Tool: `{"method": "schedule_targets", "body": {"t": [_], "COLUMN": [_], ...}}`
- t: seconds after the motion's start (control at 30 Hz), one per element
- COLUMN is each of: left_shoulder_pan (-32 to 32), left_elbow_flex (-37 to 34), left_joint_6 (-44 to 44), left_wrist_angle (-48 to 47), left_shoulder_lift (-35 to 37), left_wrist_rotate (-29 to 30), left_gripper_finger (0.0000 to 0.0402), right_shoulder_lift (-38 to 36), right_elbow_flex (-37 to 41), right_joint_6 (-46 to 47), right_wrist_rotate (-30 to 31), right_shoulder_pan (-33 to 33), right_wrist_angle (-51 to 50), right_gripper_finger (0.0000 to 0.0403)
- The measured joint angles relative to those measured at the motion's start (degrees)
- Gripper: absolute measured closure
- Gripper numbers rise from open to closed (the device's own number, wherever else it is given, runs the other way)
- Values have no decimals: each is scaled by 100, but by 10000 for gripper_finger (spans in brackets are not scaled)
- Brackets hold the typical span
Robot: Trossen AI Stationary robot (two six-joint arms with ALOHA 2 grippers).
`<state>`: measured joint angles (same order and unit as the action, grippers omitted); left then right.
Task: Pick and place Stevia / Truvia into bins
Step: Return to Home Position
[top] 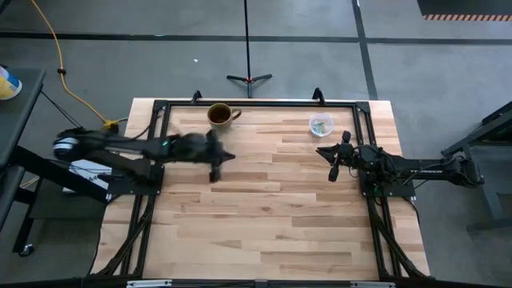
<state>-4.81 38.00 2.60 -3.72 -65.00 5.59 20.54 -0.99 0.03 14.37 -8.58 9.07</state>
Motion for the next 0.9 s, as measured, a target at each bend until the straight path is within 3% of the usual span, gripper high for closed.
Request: {"method": "schedule_targets", "body": {"t": [0.17,0.37,0.63,0.77,0.9], "left_shoulder_pan": [581,1369,1919,1909,1909], "left_elbow_flex": [-1628,-2586,-2935,-2935,-3011], "left_joint_6": [-331,-352,-48,-115,-110], "left_wrist_angle": [1555,2035,971,316,-28], "left_shoulder_lift": [1548,3004,4539,5327,5967], "left_wrist_rotate": [364,1155,1609,1660,1872], "left_gripper_finger": [379,343,380,379,343], "right_shoulder_lift": [-20,-221,-728,-988,-1230], "right_elbow_flex": [0,0,0,0,0], "right_joint_6": [-26,119,120,114,101], "right_wrist_rotate": [-112,-242,-514,-514,-585], "right_shoulder_pan": [0,1,2,0,2], "right_wrist_angle": [132,137,-50,-325,-574], "right_gripper_finger": [371,371,371,371,371]}}
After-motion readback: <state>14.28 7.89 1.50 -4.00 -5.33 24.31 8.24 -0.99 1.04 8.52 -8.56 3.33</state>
